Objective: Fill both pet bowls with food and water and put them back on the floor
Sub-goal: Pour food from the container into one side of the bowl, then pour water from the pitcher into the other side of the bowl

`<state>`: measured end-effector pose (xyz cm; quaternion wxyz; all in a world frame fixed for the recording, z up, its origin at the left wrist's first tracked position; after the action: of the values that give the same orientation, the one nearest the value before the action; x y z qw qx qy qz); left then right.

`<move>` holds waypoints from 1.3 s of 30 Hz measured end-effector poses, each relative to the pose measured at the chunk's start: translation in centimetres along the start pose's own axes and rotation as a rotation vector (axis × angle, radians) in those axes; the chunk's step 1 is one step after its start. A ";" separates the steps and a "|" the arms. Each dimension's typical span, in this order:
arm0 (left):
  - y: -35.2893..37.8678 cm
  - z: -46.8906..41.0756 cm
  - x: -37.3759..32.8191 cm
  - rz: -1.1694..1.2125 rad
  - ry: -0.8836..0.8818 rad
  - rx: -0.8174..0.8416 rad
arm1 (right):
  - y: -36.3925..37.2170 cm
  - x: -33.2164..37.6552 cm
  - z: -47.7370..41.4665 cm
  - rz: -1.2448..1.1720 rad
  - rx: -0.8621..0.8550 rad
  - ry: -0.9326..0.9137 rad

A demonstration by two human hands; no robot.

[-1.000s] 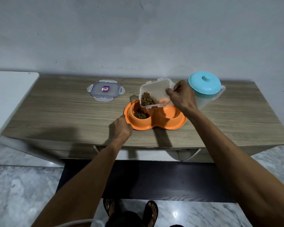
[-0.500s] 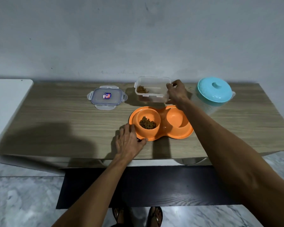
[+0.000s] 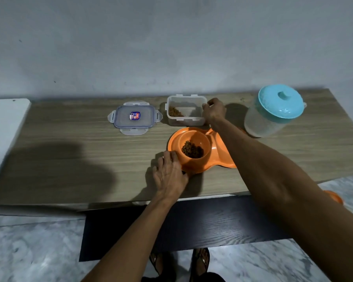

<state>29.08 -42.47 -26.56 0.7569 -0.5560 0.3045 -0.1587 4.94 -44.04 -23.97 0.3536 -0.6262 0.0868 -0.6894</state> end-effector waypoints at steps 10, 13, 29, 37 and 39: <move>-1.6 -0.1 -2.1 -0.019 0.121 -0.076 | -5.7 3.3 1.6 0.135 -0.079 -0.193; -2.0 -0.7 -4.6 -0.011 0.199 -0.069 | -9.9 5.3 2.2 0.165 -0.140 -0.325; 0.7 -4.1 -13.4 -0.089 0.142 0.063 | -24.5 -6.7 -5.7 -0.227 -0.301 0.064; 0.8 -4.3 -13.6 -0.072 0.128 0.055 | -22.0 -10.9 -7.6 -0.541 -0.206 0.267; 0.9 -4.2 -13.6 -0.061 0.131 0.045 | -22.0 -10.6 -7.6 -0.519 -0.207 0.268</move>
<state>15.93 -37.41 -24.34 0.7426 -0.5361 0.3327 -0.2247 -10.82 -23.99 -21.65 0.0858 -0.5637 0.0395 -0.8206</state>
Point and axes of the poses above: each hand's wrist, its own z-axis away from the middle knuckle, its own y-axis out of the palm, x = y × z, the point moved 4 cm from there along -z, towards the middle knuckle, and after that the axes turned 1 degree about -x, right-handed, at the moved point
